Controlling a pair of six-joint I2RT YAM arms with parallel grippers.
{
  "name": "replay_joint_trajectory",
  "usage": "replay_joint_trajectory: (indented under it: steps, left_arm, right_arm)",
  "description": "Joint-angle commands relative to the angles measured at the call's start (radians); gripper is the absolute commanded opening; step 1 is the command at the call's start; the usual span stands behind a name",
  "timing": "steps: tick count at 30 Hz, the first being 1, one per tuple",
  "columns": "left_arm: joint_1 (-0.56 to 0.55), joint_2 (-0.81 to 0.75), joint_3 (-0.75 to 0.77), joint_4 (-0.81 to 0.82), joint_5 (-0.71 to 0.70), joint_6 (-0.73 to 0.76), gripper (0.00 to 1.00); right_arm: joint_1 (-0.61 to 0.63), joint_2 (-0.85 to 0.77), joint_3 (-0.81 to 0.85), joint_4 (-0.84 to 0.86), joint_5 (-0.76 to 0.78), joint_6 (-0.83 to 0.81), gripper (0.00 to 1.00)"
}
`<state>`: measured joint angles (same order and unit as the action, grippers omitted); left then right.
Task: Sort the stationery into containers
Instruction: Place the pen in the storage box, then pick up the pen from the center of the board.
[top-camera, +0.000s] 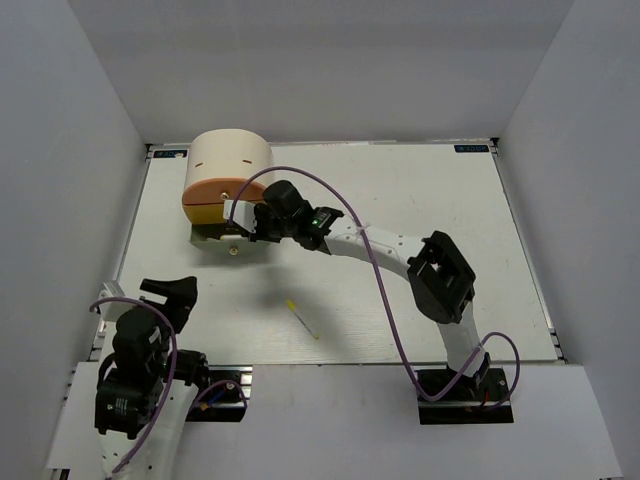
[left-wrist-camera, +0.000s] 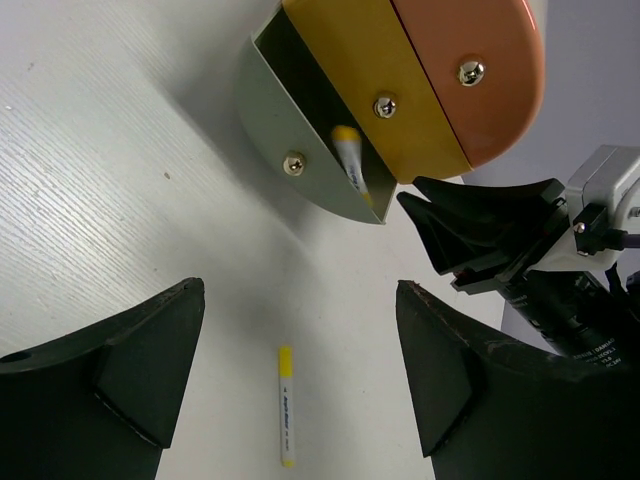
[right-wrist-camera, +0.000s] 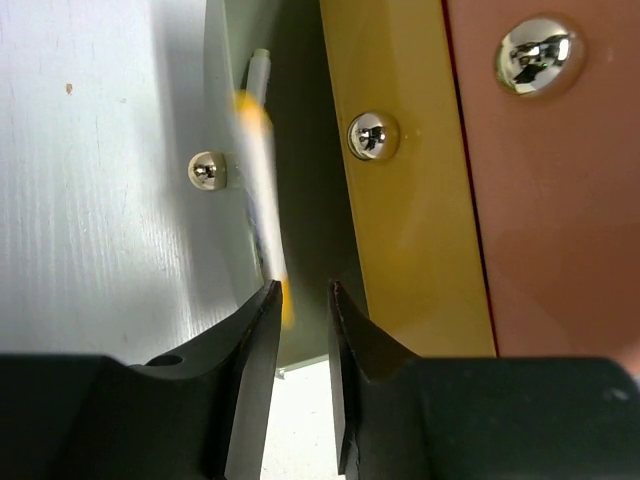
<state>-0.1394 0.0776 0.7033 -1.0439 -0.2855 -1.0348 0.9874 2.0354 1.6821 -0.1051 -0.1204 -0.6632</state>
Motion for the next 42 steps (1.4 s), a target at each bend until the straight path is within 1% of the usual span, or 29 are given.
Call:
replay_joint_trajectory:
  steps: [1,2,6,8,9,11,12,13,15,16,19,20,21,22,24,27,29,33,36,39,41,42]
  left_arm:
    - [0.006,0.031,-0.005,0.028,0.020,-0.001,0.87]
    - [0.006,0.031,-0.005,0.039,0.029,-0.001,0.87]
    - [0.006,0.031,-0.014,0.039,0.029,-0.001,0.87]
    - [0.006,0.031,-0.014,0.048,0.029,-0.001,0.87]
    - [0.006,0.031,-0.014,0.048,0.029,-0.001,0.87]
    - [0.006,0.031,-0.024,0.048,0.038,-0.001,0.87]
    - [0.006,0.031,-0.034,0.059,0.039,-0.001,0.87]
    - [0.006,0.031,-0.048,0.059,0.048,-0.001,0.87]
    - [0.006,0.031,-0.067,0.085,0.072,-0.028,0.87]
    - [0.006,0.031,-0.085,0.097,0.072,-0.028,0.87]
    - [0.006,0.031,-0.113,0.136,0.098,-0.039,0.88]
    - [0.006,0.040,-0.113,0.136,0.098,-0.039,0.88]
    - [0.006,0.040,-0.122,0.149,0.108,-0.039,0.90]
    - [0.006,0.051,-0.122,0.150,0.108,-0.039,0.90]
    - [0.006,0.051,-0.122,0.160,0.118,-0.039,0.90]
    - [0.006,0.062,-0.122,0.160,0.129,-0.039,0.90]
    - [0.006,0.062,-0.122,0.160,0.129,-0.039,0.90]
    - [0.006,0.062,-0.111,0.134,0.129,-0.039,0.90]
    - [0.006,0.053,-0.090,0.104,0.120,-0.039,0.90]
    - [0.006,0.044,-0.070,0.078,0.108,-0.039,0.90]
    - [0.006,0.044,-0.070,0.068,0.098,-0.039,0.90]
    - [0.006,0.034,-0.070,0.068,0.098,-0.039,0.90]
  right_arm:
    - [-0.009,0.009,0.044,0.012,-0.018,-0.001,0.32]
    - [-0.007,0.008,0.045,0.010,-0.013,-0.001,0.34]
    - [-0.010,0.000,0.048,-0.004,-0.008,0.019,0.35]
    - [-0.009,-0.023,0.050,-0.027,-0.010,0.046,0.30]
    - [-0.016,-0.046,0.048,-0.040,-0.031,0.060,0.21]
    - [-0.029,-0.096,0.027,-0.099,-0.068,0.112,0.11]
    - [-0.026,-0.134,0.018,-0.119,-0.108,0.120,0.00]
    - [-0.036,-0.174,-0.011,-0.184,-0.143,0.152,0.00]
    - [-0.039,-0.233,-0.068,-0.225,-0.203,0.181,0.00]
    - [-0.041,-0.266,-0.118,-0.296,-0.246,0.197,0.00]
    - [-0.036,-0.325,-0.248,-0.384,-0.329,0.234,0.00]
    - [-0.032,-0.336,-0.275,-0.410,-0.340,0.259,0.05]
    - [-0.032,-0.365,-0.357,-0.424,-0.360,0.267,0.14]
    - [-0.029,-0.374,-0.381,-0.430,-0.366,0.275,0.27]
    - [-0.020,-0.382,-0.451,-0.453,-0.375,0.292,0.37]
    - [0.006,-0.371,-0.481,-0.473,-0.369,0.298,0.50]
    - [0.020,-0.331,-0.476,-0.472,-0.351,0.320,0.54]
    - [0.059,-0.250,-0.435,-0.476,-0.317,0.396,0.57]
    - [0.086,-0.206,-0.397,-0.440,-0.269,0.453,0.58]
    - [0.111,-0.153,-0.372,-0.421,-0.164,0.496,0.62]
    - [0.125,-0.121,-0.346,-0.412,-0.139,0.523,0.62]
    - [0.126,-0.103,-0.341,-0.400,-0.092,0.540,0.62]
